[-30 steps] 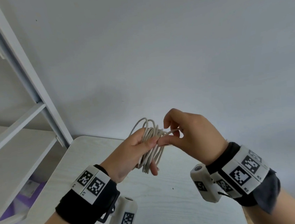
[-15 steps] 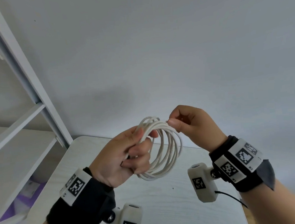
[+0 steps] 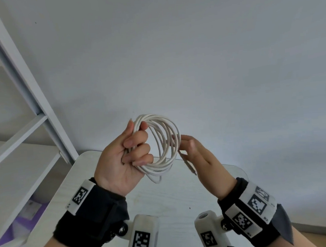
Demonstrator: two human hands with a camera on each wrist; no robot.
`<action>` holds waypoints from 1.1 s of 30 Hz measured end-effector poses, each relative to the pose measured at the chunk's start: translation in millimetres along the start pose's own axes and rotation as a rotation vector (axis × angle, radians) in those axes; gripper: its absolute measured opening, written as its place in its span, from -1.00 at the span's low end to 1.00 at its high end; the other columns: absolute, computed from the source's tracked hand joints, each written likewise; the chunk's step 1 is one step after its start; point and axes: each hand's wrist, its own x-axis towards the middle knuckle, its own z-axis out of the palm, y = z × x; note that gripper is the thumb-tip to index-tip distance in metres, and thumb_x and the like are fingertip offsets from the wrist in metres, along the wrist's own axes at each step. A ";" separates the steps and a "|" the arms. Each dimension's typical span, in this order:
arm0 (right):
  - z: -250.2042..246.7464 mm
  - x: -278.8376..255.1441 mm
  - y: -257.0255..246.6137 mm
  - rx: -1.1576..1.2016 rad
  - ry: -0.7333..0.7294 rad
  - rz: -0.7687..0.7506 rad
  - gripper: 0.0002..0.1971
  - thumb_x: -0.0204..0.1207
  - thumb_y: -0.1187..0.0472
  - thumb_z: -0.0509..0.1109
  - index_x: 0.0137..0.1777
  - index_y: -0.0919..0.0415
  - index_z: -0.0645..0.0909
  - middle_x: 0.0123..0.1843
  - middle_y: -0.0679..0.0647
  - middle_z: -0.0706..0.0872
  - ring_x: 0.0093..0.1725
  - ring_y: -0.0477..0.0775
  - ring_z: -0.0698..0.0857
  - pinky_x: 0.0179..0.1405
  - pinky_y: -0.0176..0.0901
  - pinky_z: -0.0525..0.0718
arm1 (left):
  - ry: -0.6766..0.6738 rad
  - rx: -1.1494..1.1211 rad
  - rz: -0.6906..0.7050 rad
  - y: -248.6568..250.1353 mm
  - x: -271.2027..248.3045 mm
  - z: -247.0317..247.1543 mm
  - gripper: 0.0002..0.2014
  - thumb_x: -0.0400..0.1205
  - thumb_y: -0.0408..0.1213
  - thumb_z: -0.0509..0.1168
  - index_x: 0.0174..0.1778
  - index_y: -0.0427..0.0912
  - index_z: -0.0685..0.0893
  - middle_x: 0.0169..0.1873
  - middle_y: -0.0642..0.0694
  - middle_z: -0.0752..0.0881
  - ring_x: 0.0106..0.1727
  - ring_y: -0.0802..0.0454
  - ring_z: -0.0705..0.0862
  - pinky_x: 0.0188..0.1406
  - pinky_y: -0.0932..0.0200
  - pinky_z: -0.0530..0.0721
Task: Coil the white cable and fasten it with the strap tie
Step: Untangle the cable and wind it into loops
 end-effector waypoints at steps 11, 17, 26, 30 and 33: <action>1.6 9.4 -12.9 0.284 -0.065 0.278 0.02 0.04 0.01 0.48 0.56 -0.09 0.11 0.58 -0.05 0.32 0.56 -0.07 0.29 0.55 0.10 0.31 | -0.034 0.084 -0.240 0.8 -6.5 8.3 -0.68 0.76 -0.16 -0.03 0.18 -0.34 0.46 -0.47 -0.01 0.37 -0.57 0.10 0.35 -0.56 0.24 0.32; 3.3 7.5 -14.5 0.379 -0.153 0.182 -0.41 0.08 0.36 0.46 0.20 0.21 0.49 -0.04 0.22 0.61 0.02 0.14 0.67 -0.05 -0.20 0.67 | -0.062 0.225 -0.366 7.8 -9.8 13.5 -0.72 0.73 -0.18 0.07 0.15 -0.33 0.49 -0.52 0.00 0.36 -0.63 0.14 0.33 -0.64 0.32 0.34; 12.5 3.2 -21.2 0.347 -0.001 0.077 -0.89 0.41 0.21 0.39 -0.11 0.19 0.69 -0.27 0.11 0.78 -0.23 0.14 0.75 -0.19 0.00 0.72 | 0.168 0.804 -0.298 7.7 -9.1 33.7 -0.58 0.61 0.10 0.11 -0.20 -0.24 0.56 -0.69 0.06 0.45 -0.78 0.25 0.24 -0.72 0.41 0.32; 13.5 3.1 -19.7 0.306 0.089 0.104 -0.92 0.38 0.18 0.31 -0.27 0.18 0.57 -0.59 -0.02 0.59 -0.55 0.01 0.60 -0.46 -0.20 0.65 | 0.328 1.142 -0.143 -0.3 -10.5 39.2 -0.58 0.63 0.11 0.09 -0.24 -0.13 0.67 -0.43 -0.12 0.71 -0.53 -0.01 0.64 -0.54 0.19 0.58; 13.8 4.7 -16.8 0.245 0.152 0.111 -0.93 0.33 0.24 0.22 -0.36 0.13 0.46 -0.68 -0.07 0.45 -0.60 -0.01 0.46 -0.48 -0.24 0.66 | 0.439 1.358 -0.056 -2.6 -9.7 36.3 -0.57 0.55 0.11 0.10 -0.02 -0.12 0.72 -0.14 -0.16 0.83 -0.12 -0.13 0.80 -0.05 0.10 0.75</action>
